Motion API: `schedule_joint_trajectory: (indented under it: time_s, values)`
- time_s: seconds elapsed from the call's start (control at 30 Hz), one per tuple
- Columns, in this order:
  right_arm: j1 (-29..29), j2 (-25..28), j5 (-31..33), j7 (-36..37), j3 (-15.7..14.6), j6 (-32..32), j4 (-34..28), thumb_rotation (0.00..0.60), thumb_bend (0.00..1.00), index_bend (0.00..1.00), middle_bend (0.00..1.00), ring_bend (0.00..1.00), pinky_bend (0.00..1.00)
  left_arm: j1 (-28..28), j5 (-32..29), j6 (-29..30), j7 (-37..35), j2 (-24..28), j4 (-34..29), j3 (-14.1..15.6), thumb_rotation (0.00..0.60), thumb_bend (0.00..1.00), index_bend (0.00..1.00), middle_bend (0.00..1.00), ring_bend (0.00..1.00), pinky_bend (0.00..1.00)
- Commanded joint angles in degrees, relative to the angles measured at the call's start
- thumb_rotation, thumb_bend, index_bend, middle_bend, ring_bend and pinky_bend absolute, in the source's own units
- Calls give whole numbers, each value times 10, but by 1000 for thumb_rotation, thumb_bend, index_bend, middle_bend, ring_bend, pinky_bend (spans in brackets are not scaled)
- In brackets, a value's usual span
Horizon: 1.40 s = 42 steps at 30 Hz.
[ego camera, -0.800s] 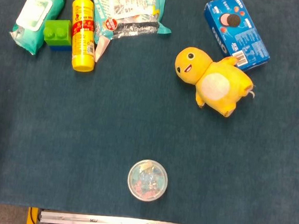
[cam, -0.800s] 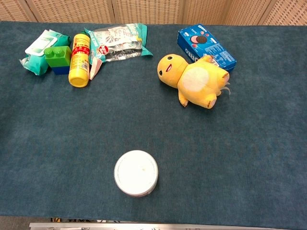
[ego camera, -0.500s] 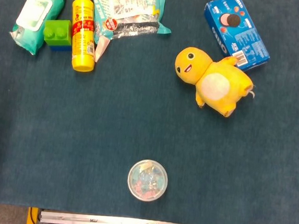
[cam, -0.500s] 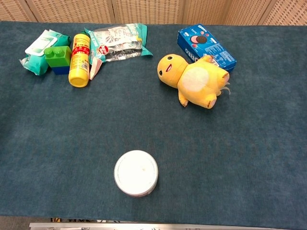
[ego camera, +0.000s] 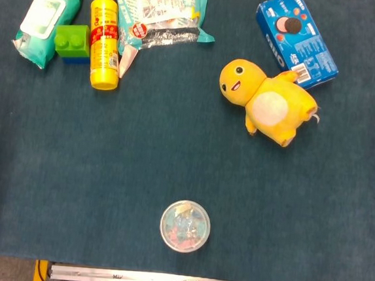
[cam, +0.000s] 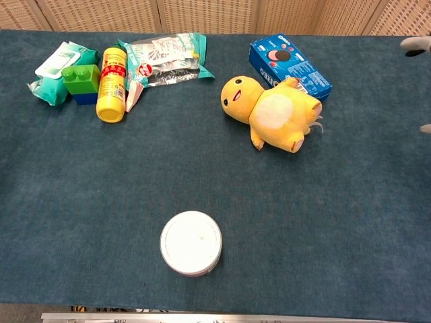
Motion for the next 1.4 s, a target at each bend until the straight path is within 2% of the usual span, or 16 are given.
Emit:
schedule_joint_trajectory:
  time_s: [0.03,0.17,0.27,0.43,0.63,0.9,1.07,1.23,1.4]
  values:
    - [48,-9,-26,-11,3,-48,-4,457,0,89,111,0,0,2,2,3,-1,1,-2,1,600,332,205,251,207,191]
    - [89,-41,-60,-20,6,-70,22,279,0,89,84,0,0,6,3,6,-4,4,-6,2,600,332,205,250,207,185]
    - [115,-61,-69,-17,6,-92,38,236,0,89,76,0,0,8,1,6,-3,5,-9,3,600,331,205,250,207,183]
    - [156,-97,-78,-33,5,-130,74,222,0,89,67,0,0,11,3,8,-5,7,-12,5,600,331,205,249,207,180]
    - [196,-146,-108,-44,-3,-143,133,216,0,89,52,0,0,14,2,9,-9,8,-14,6,600,331,205,248,207,174]
    - [235,-235,-168,-17,-29,-98,277,213,0,88,50,0,0,14,1,3,-14,7,-12,8,600,330,205,244,207,166]
    - [245,-289,-179,20,-45,-68,371,213,0,65,42,0,0,15,1,1,-19,9,-14,9,600,331,205,243,207,164]
    - [252,-332,-174,51,-56,-55,437,215,0,45,30,0,0,15,-1,-3,-23,11,-15,9,600,331,205,243,207,163]
    - [255,-353,-173,65,-70,-45,475,215,0,17,27,0,0,15,-2,-6,-27,12,-16,9,600,330,205,242,207,163]
